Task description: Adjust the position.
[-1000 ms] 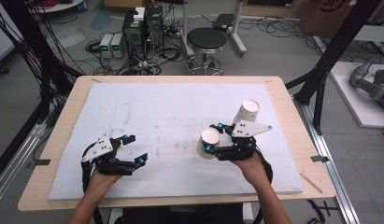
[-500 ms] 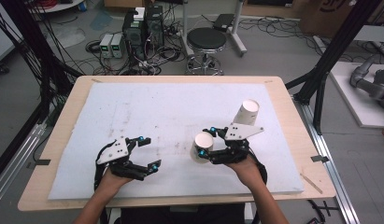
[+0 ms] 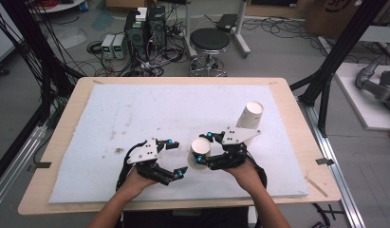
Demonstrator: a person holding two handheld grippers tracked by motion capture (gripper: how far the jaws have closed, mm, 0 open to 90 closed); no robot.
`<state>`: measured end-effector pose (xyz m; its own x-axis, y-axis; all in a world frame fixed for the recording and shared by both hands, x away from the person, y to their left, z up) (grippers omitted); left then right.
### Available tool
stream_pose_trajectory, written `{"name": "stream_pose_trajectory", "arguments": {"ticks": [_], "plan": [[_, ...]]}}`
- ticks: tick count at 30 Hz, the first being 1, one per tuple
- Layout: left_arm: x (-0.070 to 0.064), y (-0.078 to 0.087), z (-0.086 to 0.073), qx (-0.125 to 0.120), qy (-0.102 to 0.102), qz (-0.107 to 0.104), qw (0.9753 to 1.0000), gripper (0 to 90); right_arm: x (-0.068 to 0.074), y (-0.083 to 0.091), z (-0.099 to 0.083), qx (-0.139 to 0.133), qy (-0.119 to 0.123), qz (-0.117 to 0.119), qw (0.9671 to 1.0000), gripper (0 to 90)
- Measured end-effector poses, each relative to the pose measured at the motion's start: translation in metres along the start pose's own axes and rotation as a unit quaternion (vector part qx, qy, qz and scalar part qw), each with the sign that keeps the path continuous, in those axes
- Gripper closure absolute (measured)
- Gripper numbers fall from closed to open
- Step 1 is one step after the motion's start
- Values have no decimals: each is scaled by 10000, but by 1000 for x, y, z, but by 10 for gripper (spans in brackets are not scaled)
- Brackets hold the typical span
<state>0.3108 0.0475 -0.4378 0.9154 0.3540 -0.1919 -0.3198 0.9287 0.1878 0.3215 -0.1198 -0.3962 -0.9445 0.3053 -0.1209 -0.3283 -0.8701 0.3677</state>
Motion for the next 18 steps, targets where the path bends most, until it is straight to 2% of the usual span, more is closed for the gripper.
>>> {"name": "stream_pose_trajectory", "arguments": {"ticks": [3, 7, 10, 18], "plan": [[-1, -4, 0, -4, 32, -51, 10000, 123, 0, -1, 0, 3, 49, 0, 10000, 354], [-2, -11, -1, 10, 40, -101, 9999, 123, 2, -2, 1, -21, -9, 67, 10000, 355], [-4, -19, -1, 49, -13, -171, 9998, 123, 2, -2, 1, -44, 3, 86, 10000, 355], [-6, -28, 0, -2, -45, -224, 9997, 123, 6, -1, 3, -71, -32, 175, 9998, 355]]}}
Point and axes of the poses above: each handheld gripper's, and its own axes: y roughly backward along the jaws, z roughly out of its top, x roughly to its left, the point moved 6 cm from there along -y, roughly forward along the jaws, and after that the axes turned 10 degrees about y, right-handed, at the moved point
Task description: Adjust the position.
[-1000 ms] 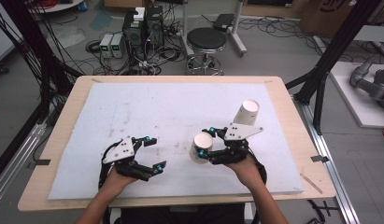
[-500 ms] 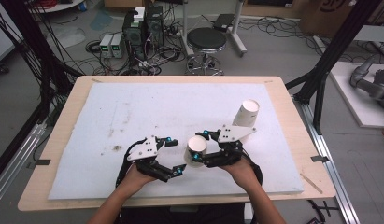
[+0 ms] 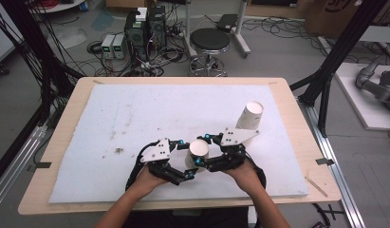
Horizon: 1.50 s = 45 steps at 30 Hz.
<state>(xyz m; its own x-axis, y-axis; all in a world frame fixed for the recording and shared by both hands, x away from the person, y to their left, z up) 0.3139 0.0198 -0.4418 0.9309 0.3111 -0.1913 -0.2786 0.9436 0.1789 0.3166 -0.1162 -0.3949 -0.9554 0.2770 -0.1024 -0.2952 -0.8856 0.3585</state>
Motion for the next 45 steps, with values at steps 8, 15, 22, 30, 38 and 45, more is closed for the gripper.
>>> {"name": "stream_pose_trajectory", "arguments": {"ticks": [8, 15, 22, 30, 38, 45], "plan": [[-2, -1, 1, -27, -38, -137, 9999, 183, 1, 0, 2, -175, -89, 127, 9997, 355], [-3, 0, 1, -5, -94, -175, 9998, 252, 2, -1, 2, -179, -147, 182, 9996, 357], [-3, 1, 0, 81, -44, -139, 9999, 298, 2, -2, 1, -110, -98, 165, 9998, 320], [-3, 5, 0, 802, -39, -34, 9968, 315, 2, -3, 2, 24, -74, 217, 9997, 205], [-2, 12, 8, 1820, -363, 162, 9825, 318, 2, 1, 2, 227, 124, 429, 9987, 204], [-1, 17, 15, 2525, -531, 219, 9659, 322, -1, 5, -2, 454, 336, 453, 9974, 204]]}}
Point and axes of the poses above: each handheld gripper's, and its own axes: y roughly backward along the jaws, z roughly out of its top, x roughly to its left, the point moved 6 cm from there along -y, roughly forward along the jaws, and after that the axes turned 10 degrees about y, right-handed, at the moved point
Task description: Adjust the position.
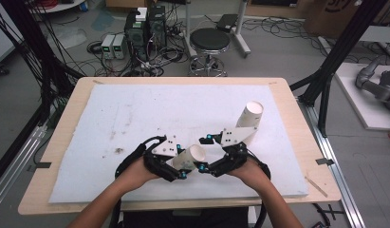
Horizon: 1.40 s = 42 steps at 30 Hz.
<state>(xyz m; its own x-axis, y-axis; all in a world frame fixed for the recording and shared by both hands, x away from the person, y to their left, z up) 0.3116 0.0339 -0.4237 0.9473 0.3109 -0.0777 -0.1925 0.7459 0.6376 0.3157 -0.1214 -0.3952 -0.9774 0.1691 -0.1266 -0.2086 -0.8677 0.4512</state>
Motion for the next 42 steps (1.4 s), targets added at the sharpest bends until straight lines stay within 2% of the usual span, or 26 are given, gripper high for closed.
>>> {"name": "stream_pose_trajectory", "arguments": {"ticks": [3, 7, 9, 13, 18, 21, 24, 31, 32, 34, 36, 42], "plan": [[0, 1, 0, 204, -94, 4, 9997, 324, 0, 0, -2, 88, 32, 32, 10000, 204], [2, 6, 2, 547, -270, 34, 9981, 330, 1, -1, -5, 199, 73, 135, 9997, 204], [1, 7, 3, 607, -255, 19, 9978, 330, 0, -2, -5, 220, 128, 162, 9995, 204], [1, 7, 3, 903, -373, -18, 9952, 330, 2, -3, -6, 271, 221, 239, 9991, 204], [-2, 5, 2, 1255, -505, -110, 9907, 329, 6, -9, -7, 484, 372, 342, 9975, 204], [-2, 4, 2, 1310, -514, -122, 9900, 329, 8, -12, -7, 578, 462, 404, 9964, 204], [-3, 3, 2, 1406, -534, -154, 9885, 330, 11, -19, -9, 875, 694, 486, 9926, 205], [-6, -1, -2, 1520, -517, -288, 9866, 336, 11, -25, -12, 1026, 669, 636, 9904, 209], [-5, -1, -2, 1563, -578, -312, 9855, 336, 11, -27, -12, 1015, 733, 659, 9899, 211], [-6, -1, -2, 1591, -569, -353, 9850, 336, 13, -28, -12, 1036, 773, 724, 9890, 214], [-6, -2, -2, 1613, -557, -364, 9847, 336, 13, -30, -12, 1084, 814, 781, 9877, 259], [-7, -3, -4, 1701, -573, -397, 9830, 336, 15, -31, -14, 1180, 819, 897, 9856, 294]]}}
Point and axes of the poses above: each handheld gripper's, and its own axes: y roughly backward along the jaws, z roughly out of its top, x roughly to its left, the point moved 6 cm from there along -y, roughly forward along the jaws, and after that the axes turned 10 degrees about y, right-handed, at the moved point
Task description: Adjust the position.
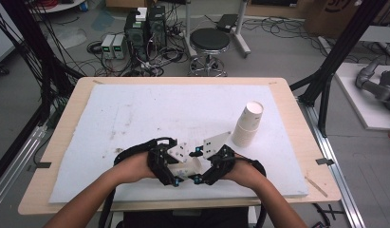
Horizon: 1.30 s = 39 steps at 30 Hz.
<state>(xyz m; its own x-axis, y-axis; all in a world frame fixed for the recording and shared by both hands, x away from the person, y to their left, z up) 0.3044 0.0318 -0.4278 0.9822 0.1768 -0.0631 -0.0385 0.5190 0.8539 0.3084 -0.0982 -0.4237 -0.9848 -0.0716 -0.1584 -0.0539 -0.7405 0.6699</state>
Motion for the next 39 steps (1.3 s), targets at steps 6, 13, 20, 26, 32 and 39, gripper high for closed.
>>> {"name": "stream_pose_trajectory", "arguments": {"ticks": [6, 13, 20, 26, 32, 39], "plan": [[-1, -2, 0, 36, -16, -40, 10000, 337, 1, -2, -1, 82, 30, 148, 9999, 359], [-1, -1, -1, -104, 11, -96, 9999, 296, 2, -3, -2, 103, 15, 164, 9998, 366], [3, 6, -7, -913, 19, 74, 9958, 186, 0, 2, -4, 35, -107, 144, 9998, 364], [1, 12, -18, -1644, 173, -116, 9862, 193, 0, 7, -9, -46, -179, 62, 9998, 365], [1, 20, -24, -2576, 483, -229, 9648, 192, 0, 13, -12, -306, -265, -15, 9992, 365], [-1, 17, -29, -3194, 652, -297, 9449, 188, 4, 16, -17, -574, -356, -38, 9977, 365]]}}
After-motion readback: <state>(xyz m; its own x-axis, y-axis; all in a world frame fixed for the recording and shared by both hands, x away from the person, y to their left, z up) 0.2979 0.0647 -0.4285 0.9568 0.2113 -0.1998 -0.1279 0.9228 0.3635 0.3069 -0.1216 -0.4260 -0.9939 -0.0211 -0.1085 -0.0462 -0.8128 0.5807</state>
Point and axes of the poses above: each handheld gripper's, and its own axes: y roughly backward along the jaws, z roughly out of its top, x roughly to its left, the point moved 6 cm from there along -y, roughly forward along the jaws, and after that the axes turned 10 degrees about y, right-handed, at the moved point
